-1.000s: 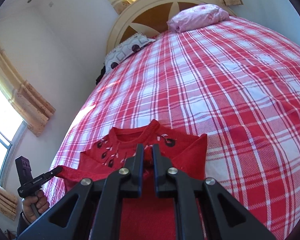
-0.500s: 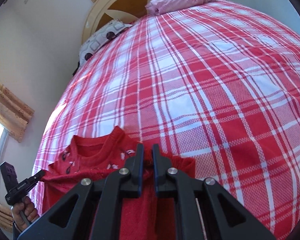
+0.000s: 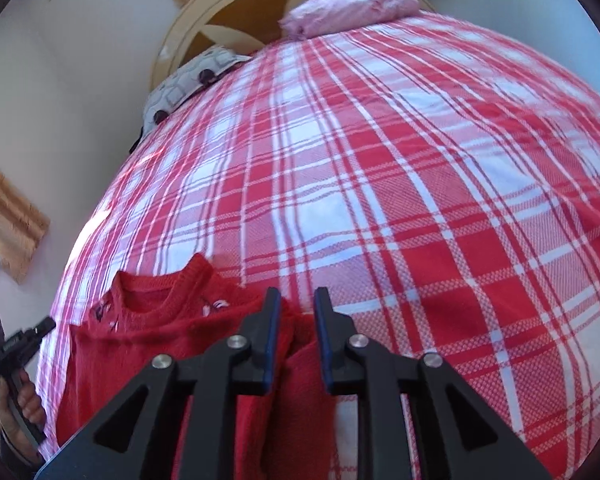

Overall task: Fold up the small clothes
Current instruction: 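Lift the hem with both grippers and fold it toward the collar, then lay the hem over the collar and open both grippers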

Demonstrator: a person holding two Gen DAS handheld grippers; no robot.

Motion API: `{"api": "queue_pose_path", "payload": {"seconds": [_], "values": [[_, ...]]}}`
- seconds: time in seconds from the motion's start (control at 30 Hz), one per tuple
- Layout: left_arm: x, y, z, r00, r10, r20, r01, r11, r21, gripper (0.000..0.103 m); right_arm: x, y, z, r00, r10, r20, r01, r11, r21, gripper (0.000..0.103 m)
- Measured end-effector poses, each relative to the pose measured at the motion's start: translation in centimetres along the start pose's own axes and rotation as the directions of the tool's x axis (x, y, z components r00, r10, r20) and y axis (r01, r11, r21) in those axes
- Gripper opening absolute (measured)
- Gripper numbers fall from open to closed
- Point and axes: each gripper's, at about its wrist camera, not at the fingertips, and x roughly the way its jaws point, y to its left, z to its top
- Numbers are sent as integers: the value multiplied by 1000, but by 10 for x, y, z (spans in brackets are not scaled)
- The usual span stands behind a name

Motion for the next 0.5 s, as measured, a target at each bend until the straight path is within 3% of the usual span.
{"api": "queue_pose_path", "payload": {"seconds": [0.03, 0.1, 0.27, 0.43, 0.5], "values": [[1, -5, -4, 1000, 19, -19, -18, 999, 44, 8, 0, 4, 0, 1000, 26, -10, -26, 1000, -17, 34], [8, -12, -11, 997, 46, -63, -38, 993, 113, 8, 0, 11, 2, 998, 55, -25, -56, 998, -35, 60], [28, -11, -15, 990, 67, -123, -48, 987, 152, 8, 16, 17, 5, 996, 17, -87, -24, 997, -71, 56], [44, -19, -14, 987, 40, -154, -12, 984, 177, 8, 28, 17, -1, 990, -12, -143, -2, 995, -96, 48], [50, -24, -16, 986, 52, -160, -18, 978, 206, 8, 34, 17, -4, 986, -17, -164, -1, 994, -108, 40]]}}
